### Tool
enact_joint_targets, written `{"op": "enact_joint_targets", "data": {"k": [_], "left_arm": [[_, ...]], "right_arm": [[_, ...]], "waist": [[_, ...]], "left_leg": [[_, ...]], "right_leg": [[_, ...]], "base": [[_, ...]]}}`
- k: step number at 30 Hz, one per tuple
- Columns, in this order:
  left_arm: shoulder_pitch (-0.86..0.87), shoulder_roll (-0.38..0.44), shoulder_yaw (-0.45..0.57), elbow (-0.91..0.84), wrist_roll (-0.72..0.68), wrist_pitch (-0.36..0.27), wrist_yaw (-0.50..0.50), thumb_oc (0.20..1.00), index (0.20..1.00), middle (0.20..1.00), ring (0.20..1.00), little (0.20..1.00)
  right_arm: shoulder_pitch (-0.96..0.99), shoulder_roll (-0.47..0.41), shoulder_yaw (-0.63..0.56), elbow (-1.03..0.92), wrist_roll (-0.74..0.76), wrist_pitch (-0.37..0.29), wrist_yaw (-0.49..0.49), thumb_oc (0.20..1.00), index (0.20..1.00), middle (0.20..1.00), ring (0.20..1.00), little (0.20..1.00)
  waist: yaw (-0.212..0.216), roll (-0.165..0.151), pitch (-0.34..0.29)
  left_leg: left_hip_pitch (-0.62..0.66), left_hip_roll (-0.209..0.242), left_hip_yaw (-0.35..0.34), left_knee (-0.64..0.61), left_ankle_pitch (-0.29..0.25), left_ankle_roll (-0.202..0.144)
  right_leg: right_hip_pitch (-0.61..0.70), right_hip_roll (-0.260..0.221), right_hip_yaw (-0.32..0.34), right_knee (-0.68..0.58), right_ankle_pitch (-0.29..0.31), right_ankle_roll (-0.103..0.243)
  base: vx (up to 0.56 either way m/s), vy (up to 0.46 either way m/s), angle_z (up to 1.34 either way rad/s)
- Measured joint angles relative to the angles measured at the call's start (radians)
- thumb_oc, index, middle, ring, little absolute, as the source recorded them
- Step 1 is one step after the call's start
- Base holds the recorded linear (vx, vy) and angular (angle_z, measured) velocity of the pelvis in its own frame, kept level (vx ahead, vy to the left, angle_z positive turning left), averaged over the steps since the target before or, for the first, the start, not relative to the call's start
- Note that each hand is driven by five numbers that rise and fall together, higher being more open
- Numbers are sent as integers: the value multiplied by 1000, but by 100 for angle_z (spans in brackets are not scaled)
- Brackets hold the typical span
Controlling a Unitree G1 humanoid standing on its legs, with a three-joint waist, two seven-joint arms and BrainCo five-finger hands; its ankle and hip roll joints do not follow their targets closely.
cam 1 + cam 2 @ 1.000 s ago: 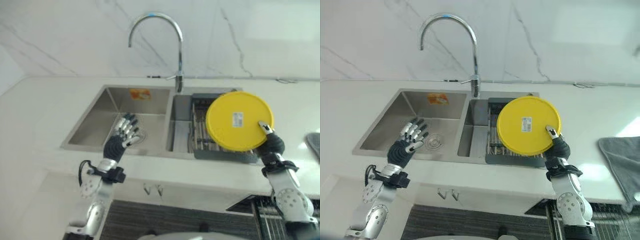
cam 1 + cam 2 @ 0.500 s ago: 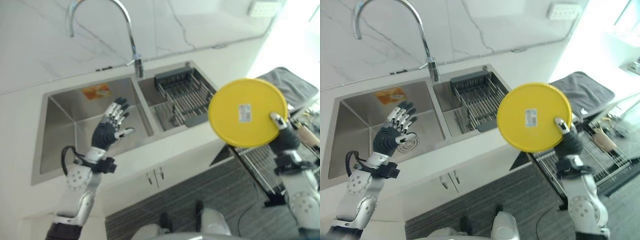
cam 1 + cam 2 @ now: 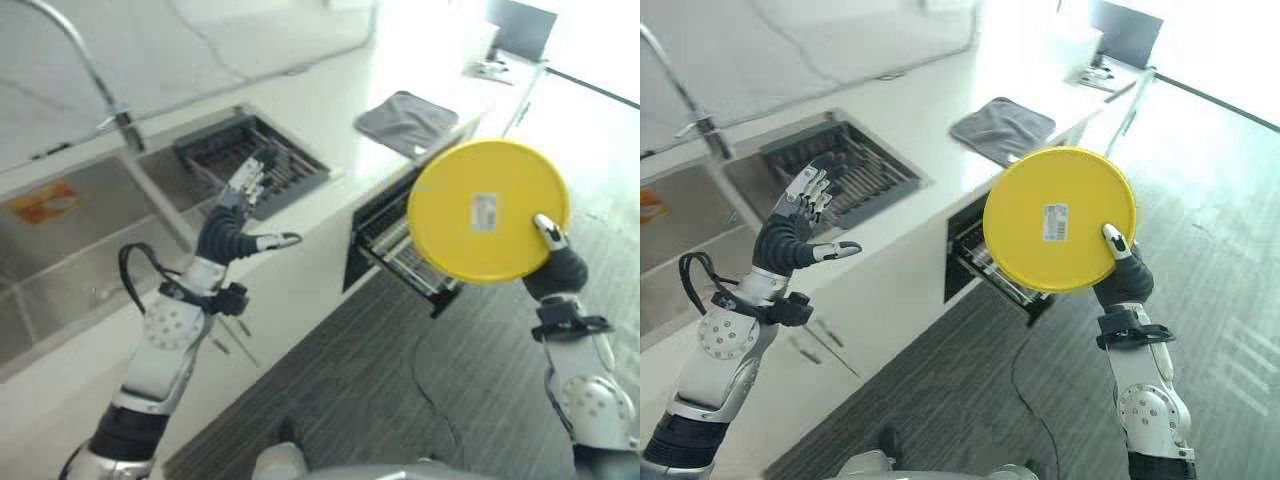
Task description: Place the dishes in the dishwasher.
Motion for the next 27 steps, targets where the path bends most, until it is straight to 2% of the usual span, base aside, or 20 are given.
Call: {"op": "enact_joint_targets", "data": {"k": [1,2,3,4,5,6,7,8,9,10,11,14,15,16,21,22,23,24,26,27], "left_arm": [[2,-1,0,-1,5,0,0,1000,1000,1000,1000,1000],[3,-11,1,5,25,0,2,1000,1000,1000,1000,1000],[60,-88,-9,17,28,1,3,1000,1000,1000,1000,1000],[88,-130,-19,34,28,7,3,1000,1000,1000,1000,1000],[124,-158,-16,32,26,3,10,1000,1000,1000,1000,1000],[137,-165,-20,38,26,3,14,1000,1000,1000,1000,1000],[152,-165,-19,37,26,-1,19,1000,1000,1000,1000,1000],[175,-157,-16,36,27,-9,20,1000,1000,1000,1000,1000],[205,-155,-11,30,27,-15,21,1000,1000,1000,1000,1000],[217,-142,-7,23,26,-22,19,1000,1000,1000,1000,1000],[196,-122,-6,25,22,-22,3,1000,1000,1000,1000,1000],[127,-104,-16,22,15,-21,-6,1000,1000,1000,1000,1000],[113,-105,-20,22,18,-21,-5,1000,1000,1000,1000,1000],[104,-104,-20,12,27,-21,9,1000,1000,1000,1000,1000],[66,-101,-15,18,66,-17,23,1000,1000,1000,1000,1000],[54,-105,-16,25,67,-10,19,1000,1000,1000,1000,1000],[52,-96,-15,25,66,-9,19,1000,1000,1000,1000,1000],[49,-77,-8,25,66,-8,19,1000,1000,1000,1000,1000],[52,-77,-10,32,68,2,19,1000,1000,1000,1000,1000],[50,-71,-9,32,67,3,20,1000,1000,1000,1000,1000]], "right_arm": [[1,-1,10,-1,-1,1,6,200,200,200,200,200],[1,-11,13,1,-1,4,16,200,200,200,200,200],[2,-72,20,19,-1,12,20,200,200,200,200,200],[-7,-127,18,44,-5,33,19,200,200,200,200,200],[-10,-131,11,42,-16,50,14,200,200,200,200,200],[-12,-134,20,39,-15,51,15,200,200,200,200,200],[-16,-128,32,37,-15,59,17,200,200,200,200,200],[-2,-123,51,34,-13,73,19,200,200,200,200,200],[19,-124,65,27,-13,87,21,200,200,200,200,200],[41,-105,72,22,-14,90,21,200,200,200,200,200],[43,-52,75,28,-25,78,20,200,200,200,200,200],[-18,-24,155,28,-50,37,19,200,200,200,200,200],[-43,-12,177,30,-55,36,20,200,200,200,200,200],[-77,-10,188,33,-55,34,25,200,200,200,200,200],[-40,-14,169,28,-54,12,40,200,200,200,200,200],[-32,1,180,25,-55,11,43,200,200,200,200,200],[-18,10,184,15,-55,16,44,200,200,200,200,200],[2,27,177,-29,-57,11,48,200,200,200,200,200],[18,58,188,-69,-59,1,53,200,200,200,200,200],[10,63,194,-78,-59,-3,54,200,200,200,200,200]], "waist": [[-7,-16,-10],[-9,0,-4],[-2,118,-7],[-1,163,-9],[8,156,-8],[12,144,-7],[17,131,-8],[23,101,-7],[50,78,-8],[52,56,0],[40,35,2],[53,34,-2],[56,34,-2],[64,53,2],[43,66,13],[47,82,25],[52,82,24],[75,65,29],[72,77,35],[76,86,33]], "left_leg": [[-1,26,-17,-16,34,-29],[-3,66,-25,-28,55,-58],[-4,180,-72,-54,65,20],[-26,223,-77,-30,145,132],[-44,233,-38,-26,297,223],[-50,222,-43,-15,357,148],[-52,201,-44,18,368,134],[-58,170,-65,73,342,104],[-50,120,-97,138,221,0],[-53,21,-87,220,25,-20],[-52,-54,7,221,-42,5],[-49,-81,66,117,-52,30],[-28,-86,49,102,-54,33],[23,-117,-58,65,-59,42],[102,-150,-64,5,-121,97],[123,-175,-70,-2,-146,136],[135,-187,-74,6,-135,154],[123,-220,-78,62,-183,185],[138,-227,-99,81,-201,194],[151,-224,-97,66,-201,193]], "right_leg": [[-17,27,43,8,2,-3],[-35,71,63,42,15,24],[-72,210,61,112,-34,-23],[-108,260,59,165,-78,-84],[-139,274,65,211,-114,-131],[-151,277,71,219,-123,-153],[-155,288,85,216,-124,-178],[-145,285,102,209,-123,-204],[-127,296,123,181,-86,-230],[-76,314,99,116,-60,-246],[-19,330,29,69,-60,-246],[7,380,-23,29,-65,-246],[11,382,-18,28,-65,-246],[11,381,16,38,-67,-246],[4,341,12,145,-135,-214],[-88,280,8,392,-194,-167],[-143,237,9,526,-224,-161],[-180,187,50,608,-189,-114],[-294,147,93,821,-186,-130],[-320,140,85,788,-191,-136]], "base": [[-179,-1080,18],[-86,-631,12],[-85,-703,-1],[-56,-535,-24],[-11,-587,-22],[24,-476,-33],[53,-429,-29],[55,-242,-52],[166,-242,-33],[234,-123,27],[276,-71,87],[252,171,75],[385,380,-14],[389,395,-46],[260,304,0],[215,325,38],[290,383,46],[336,375,37],[217,38,26],[172,-145,19]]}}
